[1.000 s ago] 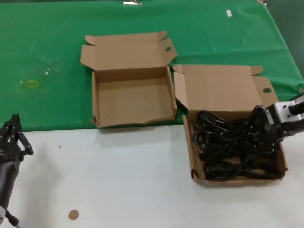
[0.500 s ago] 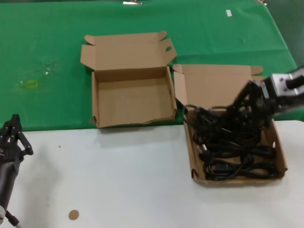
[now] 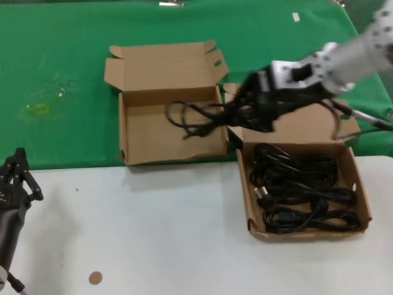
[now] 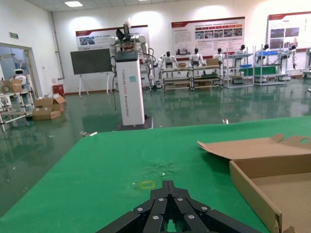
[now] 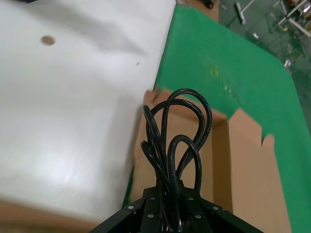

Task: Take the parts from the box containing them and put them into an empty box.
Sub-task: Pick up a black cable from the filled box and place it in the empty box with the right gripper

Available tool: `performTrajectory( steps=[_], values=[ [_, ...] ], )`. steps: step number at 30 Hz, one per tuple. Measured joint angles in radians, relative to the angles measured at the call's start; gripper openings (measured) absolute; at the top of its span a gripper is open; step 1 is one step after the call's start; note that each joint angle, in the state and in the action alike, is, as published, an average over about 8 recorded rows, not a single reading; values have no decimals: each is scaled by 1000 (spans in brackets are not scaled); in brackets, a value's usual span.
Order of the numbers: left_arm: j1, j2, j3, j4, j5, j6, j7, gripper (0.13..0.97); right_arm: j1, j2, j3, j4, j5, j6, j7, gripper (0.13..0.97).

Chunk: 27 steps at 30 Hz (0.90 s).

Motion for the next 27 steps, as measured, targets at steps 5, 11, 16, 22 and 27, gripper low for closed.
performTrajectory(
  steps=[5, 11, 16, 22, 27],
  values=[
    [0, 0, 0, 0, 0, 0, 0, 144, 39, -101, -21, -103, -14, 50, -25, 196],
    [0, 0, 0, 0, 0, 0, 0, 144, 99, -219, -32, -285, -18, 113, -95, 196],
    [0, 0, 0, 0, 0, 0, 0, 144, 160, -309, -27, -473, -13, 165, -186, 195],
    [0, 0, 0, 0, 0, 0, 0, 144, 207, -370, -18, -623, -8, 203, -260, 195],
    [0, 0, 0, 0, 0, 0, 0, 144, 235, -398, -12, -711, -8, 228, -307, 195]
  ],
)
